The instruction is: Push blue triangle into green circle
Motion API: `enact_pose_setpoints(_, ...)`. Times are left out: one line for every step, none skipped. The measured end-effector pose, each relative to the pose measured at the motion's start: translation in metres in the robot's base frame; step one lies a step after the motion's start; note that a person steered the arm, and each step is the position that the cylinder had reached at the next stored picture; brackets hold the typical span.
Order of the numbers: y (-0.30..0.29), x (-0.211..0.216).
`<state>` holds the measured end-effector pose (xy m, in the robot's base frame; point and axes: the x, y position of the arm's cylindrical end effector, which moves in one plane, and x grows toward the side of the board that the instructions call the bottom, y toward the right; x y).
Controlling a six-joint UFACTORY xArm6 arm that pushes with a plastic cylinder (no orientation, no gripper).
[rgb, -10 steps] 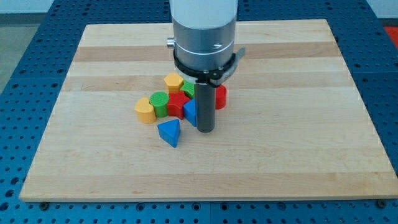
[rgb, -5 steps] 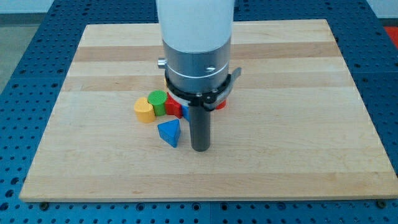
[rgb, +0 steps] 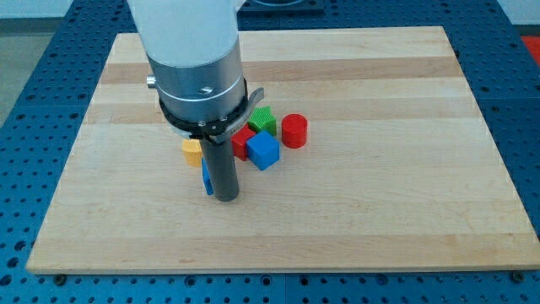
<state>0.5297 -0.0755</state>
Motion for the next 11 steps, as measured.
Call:
enact_pose_setpoints(-0.008, -0.017)
enact_pose_setpoints(-0.014, -0.043)
enact_pose_setpoints(-0.02, -0.058)
enact_pose_setpoints(-0.02, -0.057)
enact_pose_setpoints(-0.02, -0.039)
enact_pose_setpoints(-0.017, -0.012)
enact_pose_setpoints(-0.015, 0.005)
enact_pose_setpoints(-0.03, 0.008)
enact_pose_setpoints(-0.051, 0.008)
enact_pose_setpoints(-0.065, 0.007)
enact_pose_setpoints(-0.068, 0.006)
